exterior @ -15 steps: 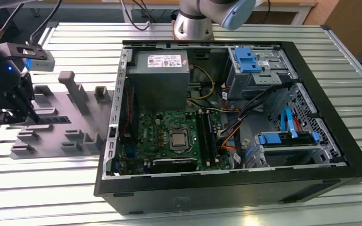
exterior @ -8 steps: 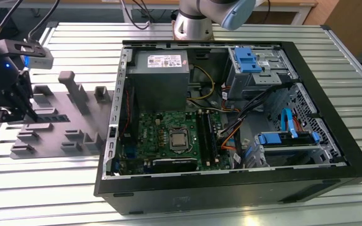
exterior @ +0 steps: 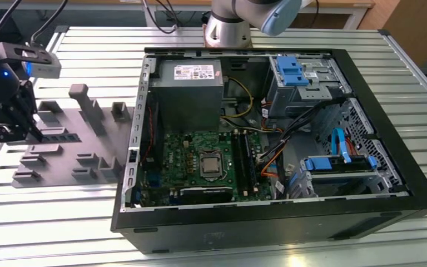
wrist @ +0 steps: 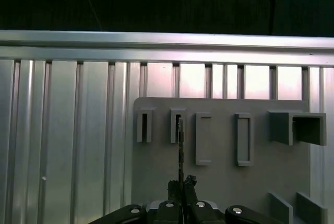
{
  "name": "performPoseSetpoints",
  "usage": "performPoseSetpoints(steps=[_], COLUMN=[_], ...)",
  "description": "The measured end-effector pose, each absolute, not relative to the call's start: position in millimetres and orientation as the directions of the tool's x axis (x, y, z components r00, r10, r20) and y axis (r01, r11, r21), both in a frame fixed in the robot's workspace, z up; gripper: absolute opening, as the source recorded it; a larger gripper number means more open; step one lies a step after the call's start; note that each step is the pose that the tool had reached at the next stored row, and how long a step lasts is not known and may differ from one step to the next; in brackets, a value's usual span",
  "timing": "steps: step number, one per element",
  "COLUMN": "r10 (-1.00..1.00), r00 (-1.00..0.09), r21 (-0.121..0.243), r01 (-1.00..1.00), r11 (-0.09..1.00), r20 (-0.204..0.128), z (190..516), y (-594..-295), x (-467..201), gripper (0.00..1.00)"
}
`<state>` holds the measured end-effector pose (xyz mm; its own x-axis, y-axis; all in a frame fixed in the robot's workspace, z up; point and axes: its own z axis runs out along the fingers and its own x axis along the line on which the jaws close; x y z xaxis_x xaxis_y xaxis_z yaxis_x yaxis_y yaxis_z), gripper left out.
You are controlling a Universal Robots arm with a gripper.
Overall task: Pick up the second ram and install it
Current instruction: 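Pick up the second ram and move it above second insertion slot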
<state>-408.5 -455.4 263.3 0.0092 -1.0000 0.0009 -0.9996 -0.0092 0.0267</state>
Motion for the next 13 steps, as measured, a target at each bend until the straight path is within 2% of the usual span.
performPoseSetpoints(steps=[13], r10=[-1.0], r00=[0.009], r21=[0.027], r01=[-1.0], r11=[-0.009], r20=[0.001], z=[273.6], y=[-455.4], x=[-408.5], gripper=[0.14])
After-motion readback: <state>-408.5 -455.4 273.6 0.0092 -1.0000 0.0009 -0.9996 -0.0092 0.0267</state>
